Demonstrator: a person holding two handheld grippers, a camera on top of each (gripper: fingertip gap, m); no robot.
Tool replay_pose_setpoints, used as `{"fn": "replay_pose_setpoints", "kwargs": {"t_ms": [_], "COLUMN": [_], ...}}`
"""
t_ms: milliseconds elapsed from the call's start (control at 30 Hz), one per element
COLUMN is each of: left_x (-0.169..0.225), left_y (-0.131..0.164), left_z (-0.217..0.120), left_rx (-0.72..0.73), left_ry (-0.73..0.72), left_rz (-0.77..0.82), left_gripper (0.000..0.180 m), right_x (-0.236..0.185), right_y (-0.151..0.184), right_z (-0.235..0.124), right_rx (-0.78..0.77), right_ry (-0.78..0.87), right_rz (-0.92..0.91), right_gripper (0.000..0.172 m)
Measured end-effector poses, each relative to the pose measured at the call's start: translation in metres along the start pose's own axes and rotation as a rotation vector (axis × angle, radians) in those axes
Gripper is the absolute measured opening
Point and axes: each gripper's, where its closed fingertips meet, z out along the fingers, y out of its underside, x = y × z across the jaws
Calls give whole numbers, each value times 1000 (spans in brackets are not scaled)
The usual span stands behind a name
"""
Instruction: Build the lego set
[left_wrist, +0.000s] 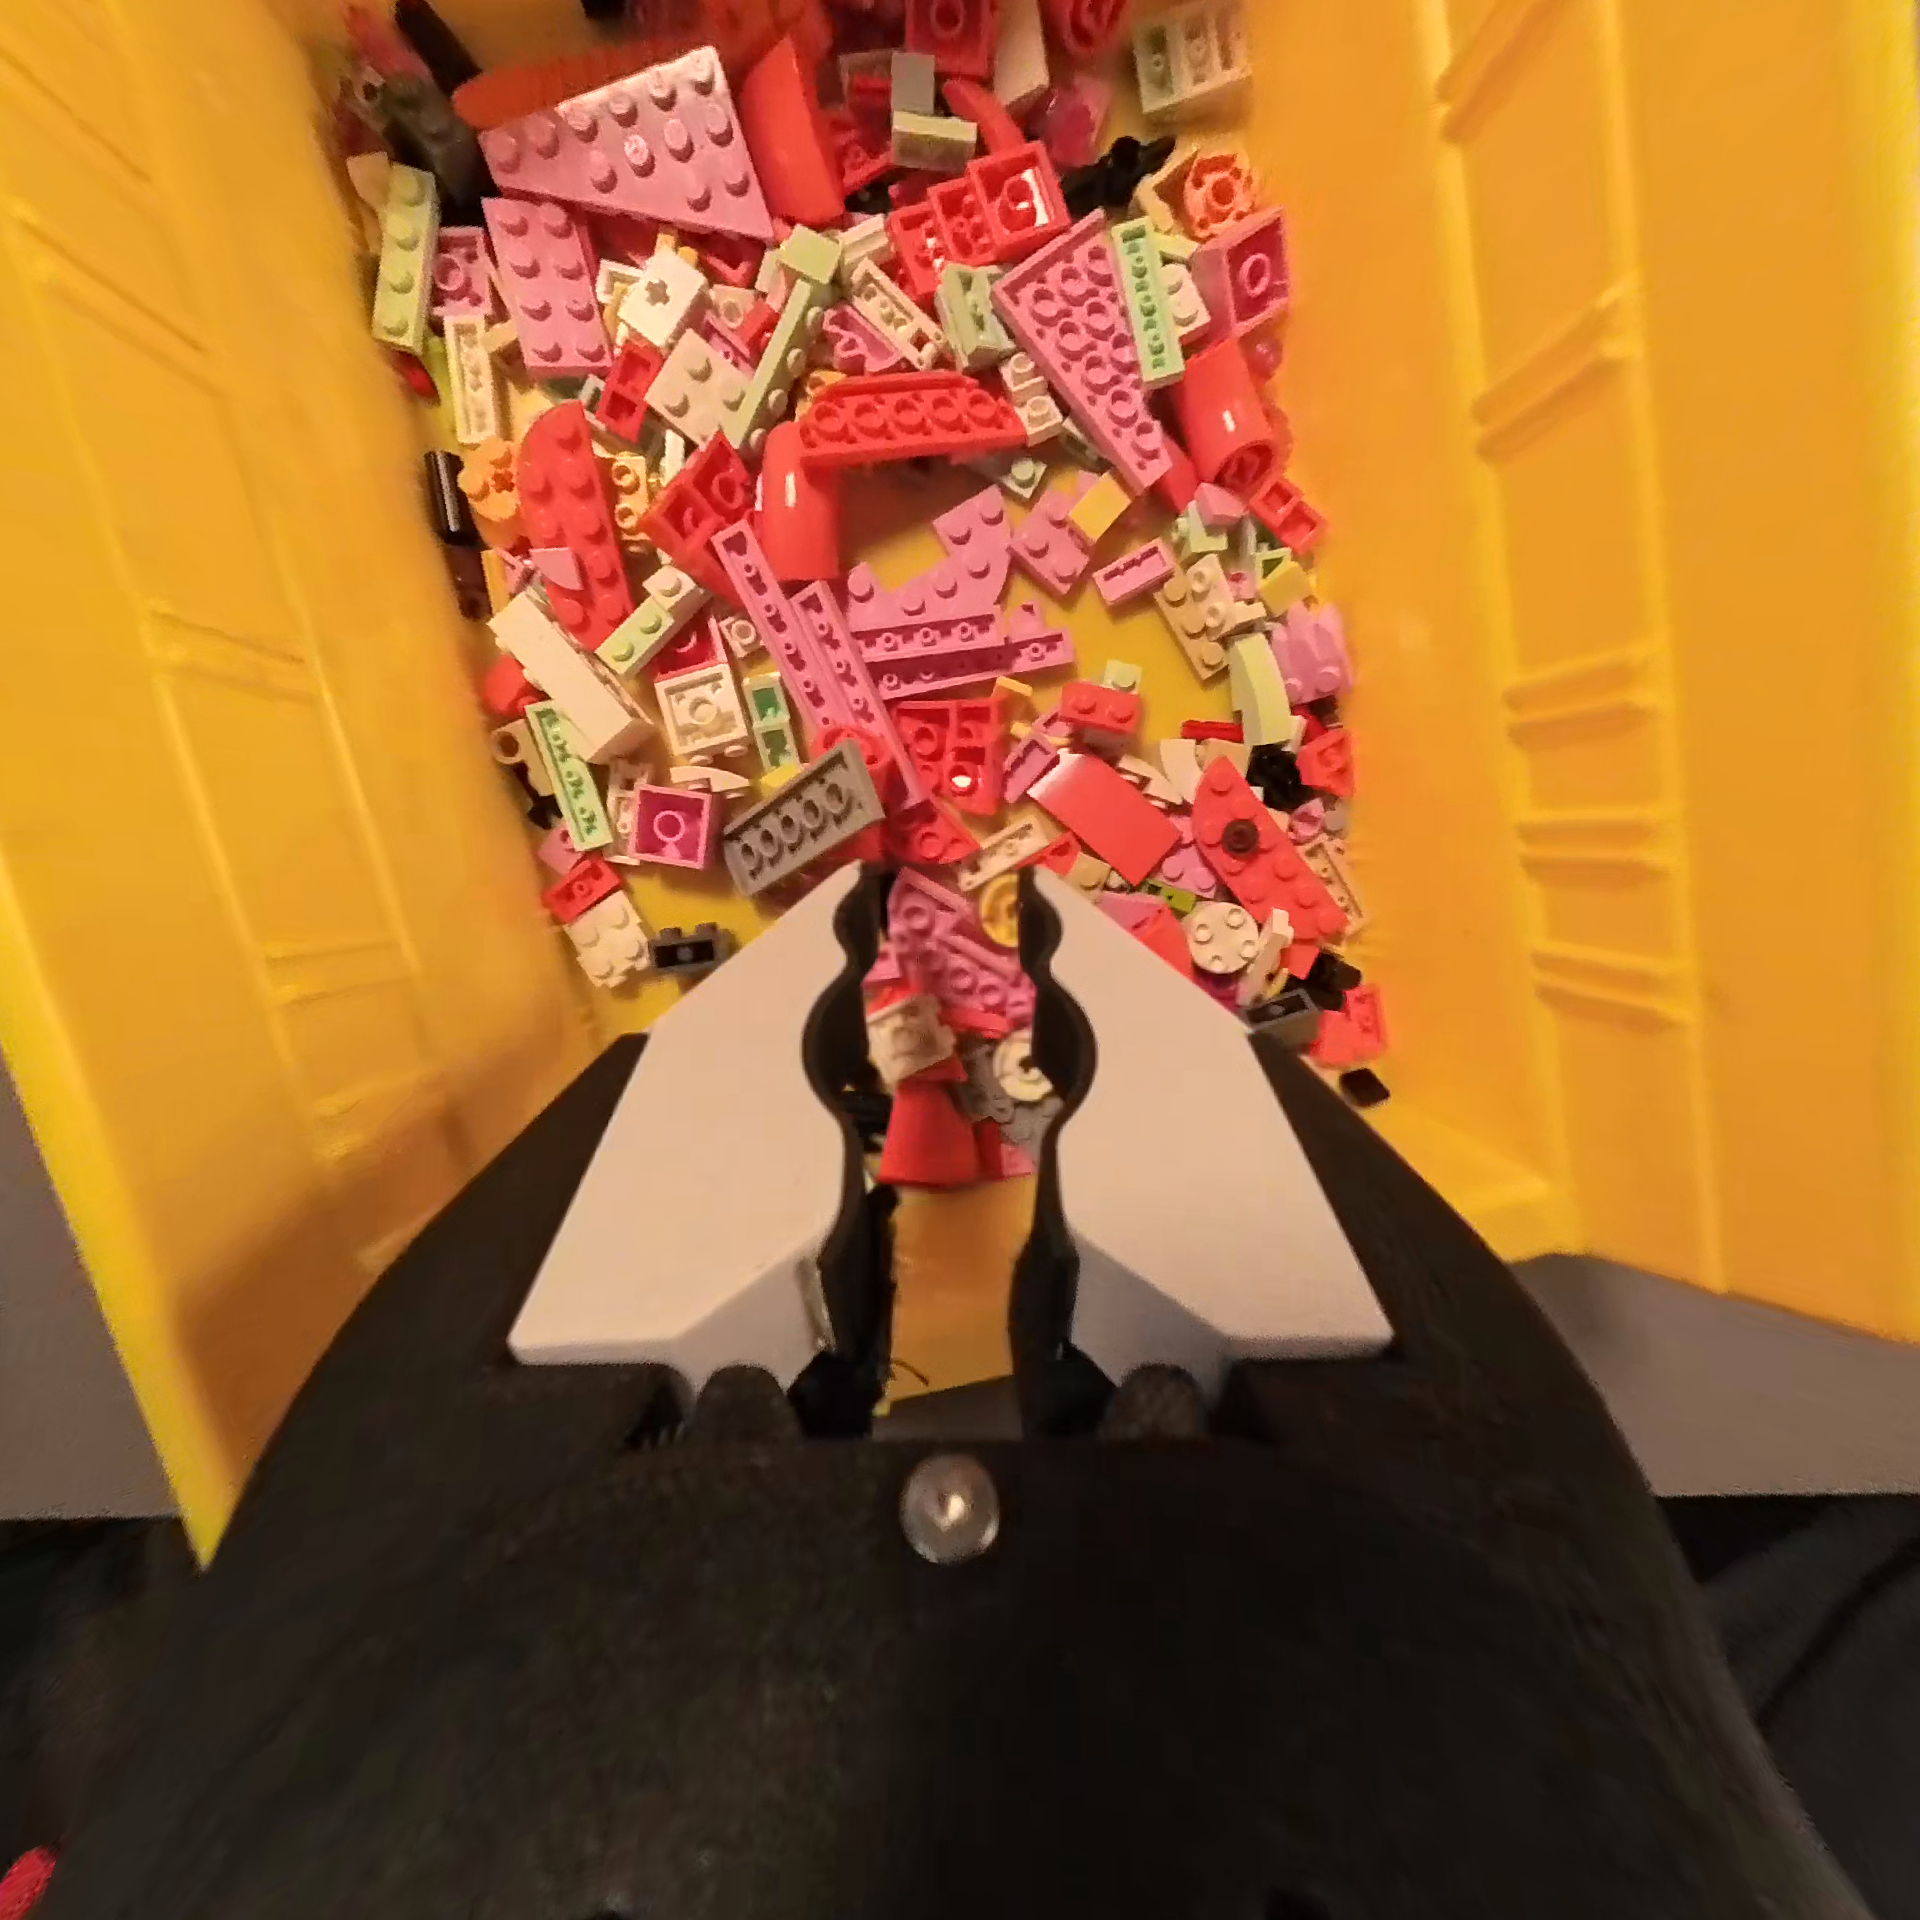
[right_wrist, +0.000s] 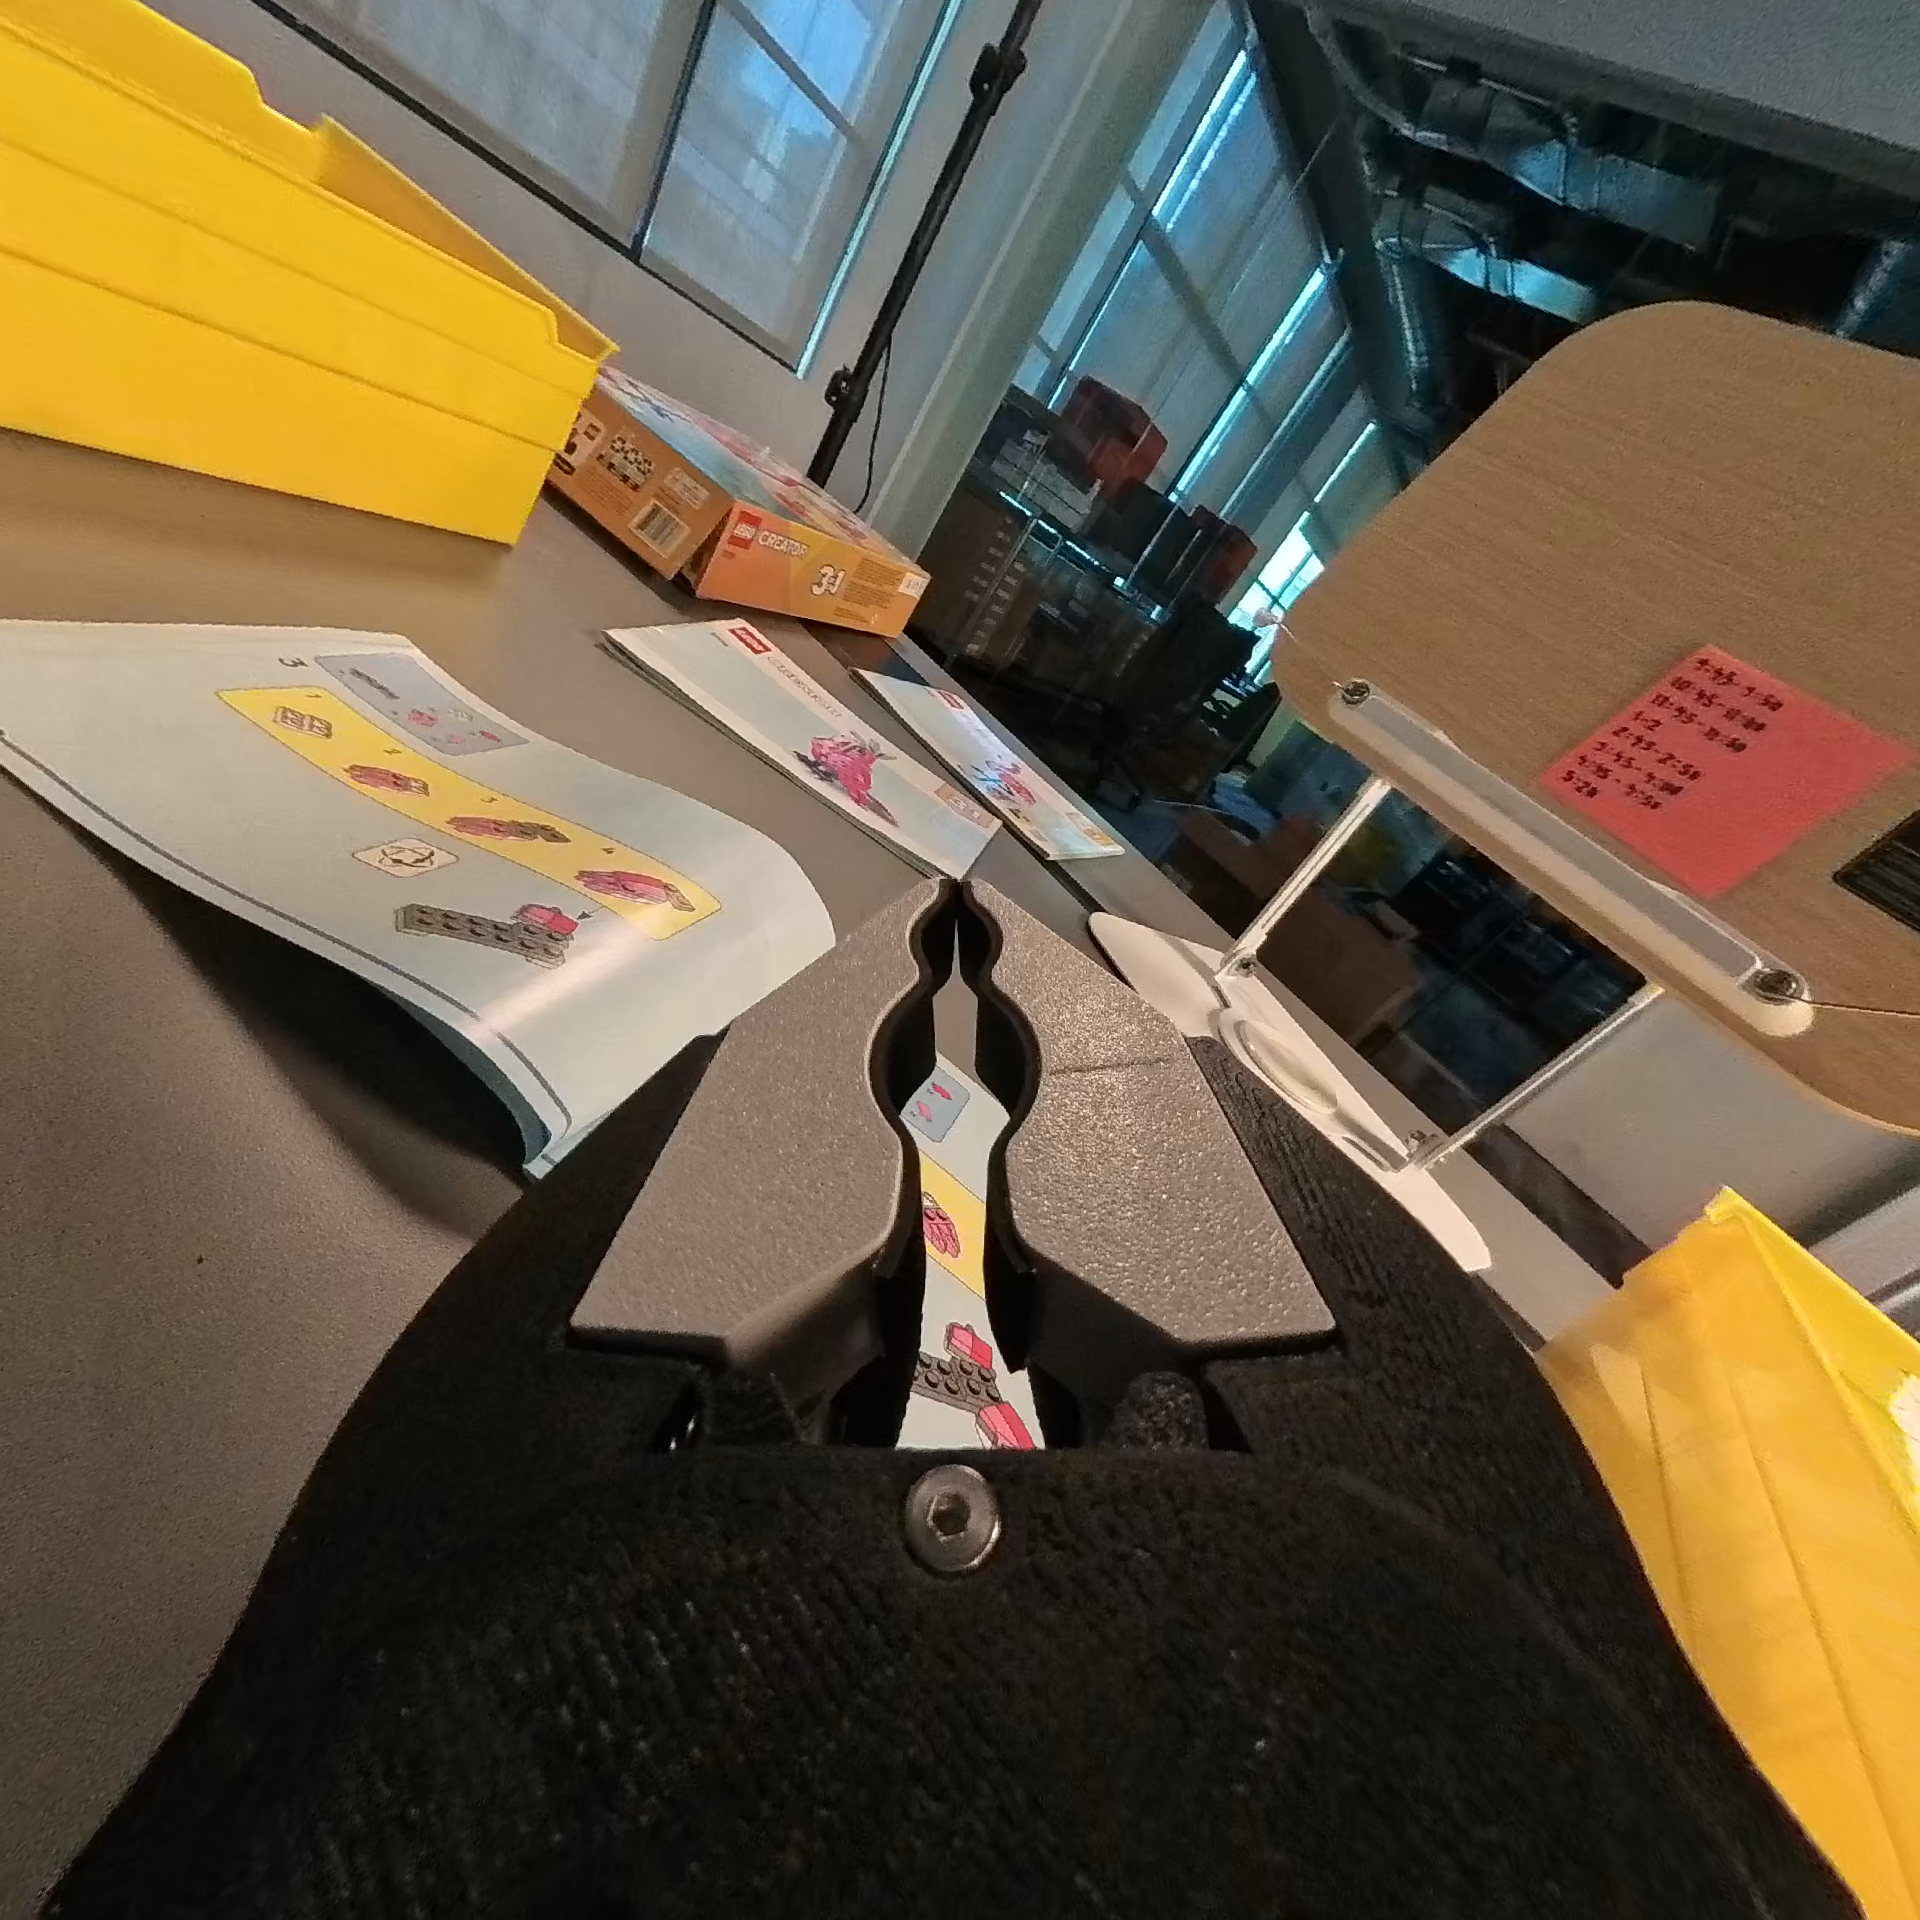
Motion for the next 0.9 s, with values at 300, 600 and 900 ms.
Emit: {"fn": "replay_pose_setpoints", "kwargs": {"t_ms": [300,600,900], "left_x": [8,-1,-9], "left_y": [7,30,38], "left_z": [-1,3,5], "left_rx": [-43,-237,-290], "left_ry": [44,40,27], "left_rz": [-14,-88,-104], "left_gripper": [27,27,15], "right_x": [1,0,-1], "right_y": [0,0,0], "right_z": [0,0,0], "right_rx": [7,5,4], "right_ry": [-1,-4,-8], "right_rz": [8,2,-1], "right_gripper": [0,0,0]}}
